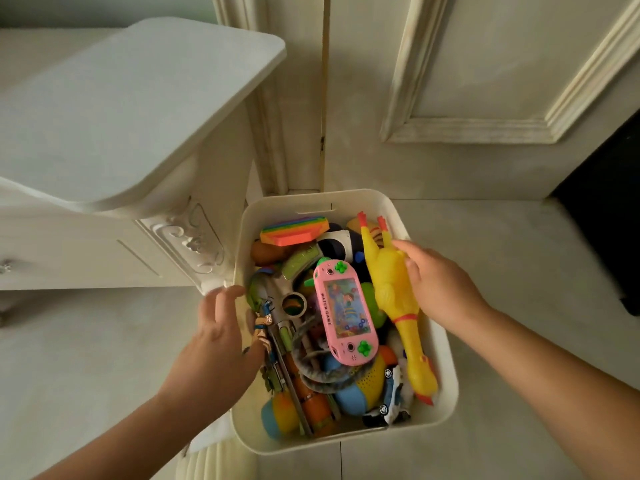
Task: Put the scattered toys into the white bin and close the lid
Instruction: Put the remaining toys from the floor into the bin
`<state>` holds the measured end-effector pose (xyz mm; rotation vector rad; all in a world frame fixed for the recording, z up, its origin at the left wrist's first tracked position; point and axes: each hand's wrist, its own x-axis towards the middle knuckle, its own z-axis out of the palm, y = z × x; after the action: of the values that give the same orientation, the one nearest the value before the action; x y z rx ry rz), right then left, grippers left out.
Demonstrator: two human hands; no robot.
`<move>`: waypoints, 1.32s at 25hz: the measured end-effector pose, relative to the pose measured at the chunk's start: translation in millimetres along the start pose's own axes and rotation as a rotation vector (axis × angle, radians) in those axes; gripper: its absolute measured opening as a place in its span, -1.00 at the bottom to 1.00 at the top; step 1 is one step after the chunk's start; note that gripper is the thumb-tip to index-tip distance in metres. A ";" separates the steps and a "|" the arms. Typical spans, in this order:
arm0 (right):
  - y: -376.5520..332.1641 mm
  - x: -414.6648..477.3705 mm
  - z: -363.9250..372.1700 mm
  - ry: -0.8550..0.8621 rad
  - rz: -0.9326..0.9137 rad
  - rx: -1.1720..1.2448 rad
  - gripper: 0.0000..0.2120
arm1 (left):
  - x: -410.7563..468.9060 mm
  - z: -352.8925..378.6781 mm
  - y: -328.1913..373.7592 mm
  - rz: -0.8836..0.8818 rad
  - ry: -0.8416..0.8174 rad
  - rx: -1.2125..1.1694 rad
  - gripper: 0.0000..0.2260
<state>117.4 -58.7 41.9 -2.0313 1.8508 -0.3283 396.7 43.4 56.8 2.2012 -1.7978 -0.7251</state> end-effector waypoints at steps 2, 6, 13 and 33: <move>3.9 1.1 -2.3 0.009 0.022 0.030 -0.59 | 2.3 2.7 4.3 0.000 -0.054 0.015 -0.36; 10.4 7.8 -2.5 0.028 0.014 -0.146 -0.62 | 8.5 7.5 11.3 0.047 -0.030 0.081 -0.26; 32.9 -4.8 -24.2 -0.024 0.159 -0.339 -0.79 | 59.8 8.8 42.7 0.198 -0.028 0.183 -0.24; 120.0 -0.2 -55.1 -0.081 0.268 -0.545 -0.55 | 12.1 89.7 116.4 0.947 -0.215 0.590 -0.15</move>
<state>-13.9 -73.0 41.2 -2.0262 2.3050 0.3658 254.1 17.3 29.9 1.1853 -3.0575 -0.2185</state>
